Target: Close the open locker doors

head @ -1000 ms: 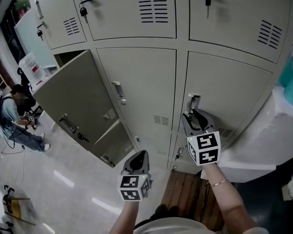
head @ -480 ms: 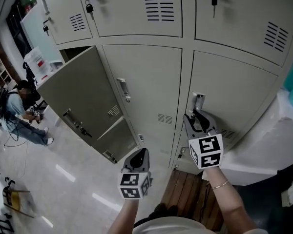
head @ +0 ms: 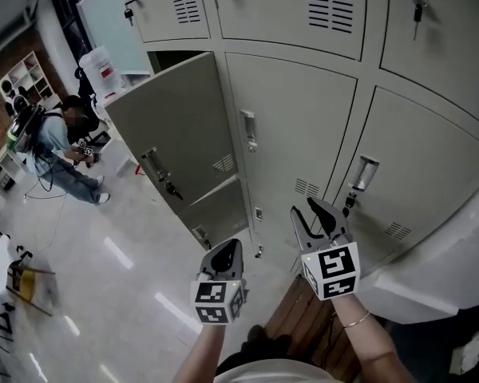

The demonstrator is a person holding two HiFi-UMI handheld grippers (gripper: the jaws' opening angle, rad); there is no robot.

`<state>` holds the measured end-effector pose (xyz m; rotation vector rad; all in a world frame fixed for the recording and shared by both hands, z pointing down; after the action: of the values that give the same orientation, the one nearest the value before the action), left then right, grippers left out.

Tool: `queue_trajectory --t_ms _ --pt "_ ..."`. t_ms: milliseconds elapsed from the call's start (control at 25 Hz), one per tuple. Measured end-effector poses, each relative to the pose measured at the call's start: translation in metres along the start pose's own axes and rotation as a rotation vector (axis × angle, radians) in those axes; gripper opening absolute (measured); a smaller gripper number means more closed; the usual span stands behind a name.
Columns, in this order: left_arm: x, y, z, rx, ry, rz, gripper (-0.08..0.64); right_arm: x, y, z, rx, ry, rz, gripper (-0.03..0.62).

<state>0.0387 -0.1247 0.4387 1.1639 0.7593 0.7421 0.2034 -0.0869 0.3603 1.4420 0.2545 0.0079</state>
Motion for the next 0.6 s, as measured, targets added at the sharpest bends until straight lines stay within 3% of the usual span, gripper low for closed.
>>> queue_trajectory --t_ms 240,600 --pt "-0.047 0.004 -0.042 0.013 -0.104 -0.035 0.021 -0.065 0.0 0.017 -0.014 -0.114 0.003 0.124" --pt "-0.119 0.003 -0.096 0.053 -0.208 -0.057 0.021 -0.151 -0.006 0.041 -0.019 -0.212 -0.024 0.124"
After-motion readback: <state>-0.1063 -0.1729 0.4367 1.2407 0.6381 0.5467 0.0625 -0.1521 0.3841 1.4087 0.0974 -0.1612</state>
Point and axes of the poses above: the fingertips, and each gripper's own axes: z forward along the fingers, x to its right, y out of its underside, the point moved 3 cm from there along -z, backward along the fingers, and after that the axes turned 10 degrees about y, right-handed, at the moved point
